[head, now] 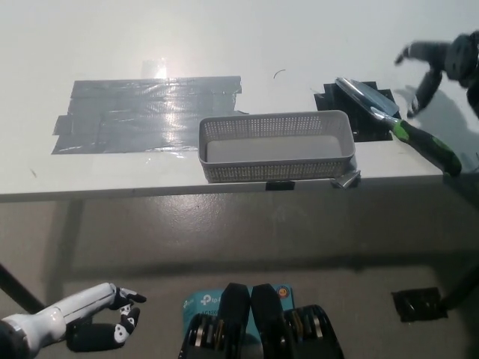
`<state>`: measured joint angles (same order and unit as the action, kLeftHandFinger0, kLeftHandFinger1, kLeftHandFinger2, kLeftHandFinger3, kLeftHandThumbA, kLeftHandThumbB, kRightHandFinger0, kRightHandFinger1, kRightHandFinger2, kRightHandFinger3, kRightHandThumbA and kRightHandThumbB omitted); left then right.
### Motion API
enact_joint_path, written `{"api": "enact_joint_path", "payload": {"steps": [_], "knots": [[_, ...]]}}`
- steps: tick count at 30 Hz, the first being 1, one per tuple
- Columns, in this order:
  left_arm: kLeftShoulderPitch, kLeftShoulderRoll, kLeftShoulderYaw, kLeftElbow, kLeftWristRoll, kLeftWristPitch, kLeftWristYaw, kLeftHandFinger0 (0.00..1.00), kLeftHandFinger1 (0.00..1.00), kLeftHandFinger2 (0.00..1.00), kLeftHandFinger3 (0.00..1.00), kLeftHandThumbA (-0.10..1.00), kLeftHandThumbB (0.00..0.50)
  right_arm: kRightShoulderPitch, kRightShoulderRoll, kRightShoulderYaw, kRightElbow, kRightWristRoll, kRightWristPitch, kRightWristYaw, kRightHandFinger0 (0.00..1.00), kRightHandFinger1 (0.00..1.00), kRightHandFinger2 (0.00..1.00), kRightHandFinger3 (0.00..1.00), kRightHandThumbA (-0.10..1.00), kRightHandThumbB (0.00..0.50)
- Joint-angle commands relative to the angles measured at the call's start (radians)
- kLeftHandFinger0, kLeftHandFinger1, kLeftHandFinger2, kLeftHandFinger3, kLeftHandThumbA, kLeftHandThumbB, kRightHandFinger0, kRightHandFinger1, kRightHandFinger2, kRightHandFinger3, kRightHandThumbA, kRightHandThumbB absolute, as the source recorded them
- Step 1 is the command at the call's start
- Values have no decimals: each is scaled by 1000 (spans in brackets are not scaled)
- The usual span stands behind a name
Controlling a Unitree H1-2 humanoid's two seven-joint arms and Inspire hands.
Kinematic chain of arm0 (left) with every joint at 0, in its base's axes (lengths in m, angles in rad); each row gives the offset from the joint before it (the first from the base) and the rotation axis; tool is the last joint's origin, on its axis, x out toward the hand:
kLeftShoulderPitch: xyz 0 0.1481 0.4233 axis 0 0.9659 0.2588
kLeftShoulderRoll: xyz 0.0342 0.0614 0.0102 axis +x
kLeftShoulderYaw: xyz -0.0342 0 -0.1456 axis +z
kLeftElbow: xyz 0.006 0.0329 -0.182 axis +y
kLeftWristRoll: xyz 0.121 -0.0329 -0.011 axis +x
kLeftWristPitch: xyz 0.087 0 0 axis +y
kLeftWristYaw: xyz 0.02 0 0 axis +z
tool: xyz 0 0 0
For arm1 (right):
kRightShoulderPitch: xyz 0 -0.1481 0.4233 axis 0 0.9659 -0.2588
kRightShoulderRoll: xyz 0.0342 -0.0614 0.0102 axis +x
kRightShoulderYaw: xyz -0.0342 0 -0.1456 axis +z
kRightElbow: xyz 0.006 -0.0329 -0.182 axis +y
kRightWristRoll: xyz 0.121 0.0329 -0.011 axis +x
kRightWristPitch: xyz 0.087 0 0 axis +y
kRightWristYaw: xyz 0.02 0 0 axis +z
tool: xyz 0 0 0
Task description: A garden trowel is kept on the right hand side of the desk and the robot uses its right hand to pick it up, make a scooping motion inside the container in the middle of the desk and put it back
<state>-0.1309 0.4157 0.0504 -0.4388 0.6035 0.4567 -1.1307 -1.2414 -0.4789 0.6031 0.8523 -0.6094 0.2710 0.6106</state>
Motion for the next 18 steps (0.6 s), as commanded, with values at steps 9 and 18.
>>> {"api": "enact_joint_path", "payload": {"steps": [9,18], "knots": [[1,14,7,-15,-1,13,-14,1000,936,927,1000,1000,485,345,-173,-389,-885,205,176,40,1000,1000,1000,1000,676,332],[0,14,9,-7,-1,13,-12,1000,947,943,1000,1000,498,878,-8,-632,-1253,333,124,-101,1000,1000,1000,1000,423,182]]}}
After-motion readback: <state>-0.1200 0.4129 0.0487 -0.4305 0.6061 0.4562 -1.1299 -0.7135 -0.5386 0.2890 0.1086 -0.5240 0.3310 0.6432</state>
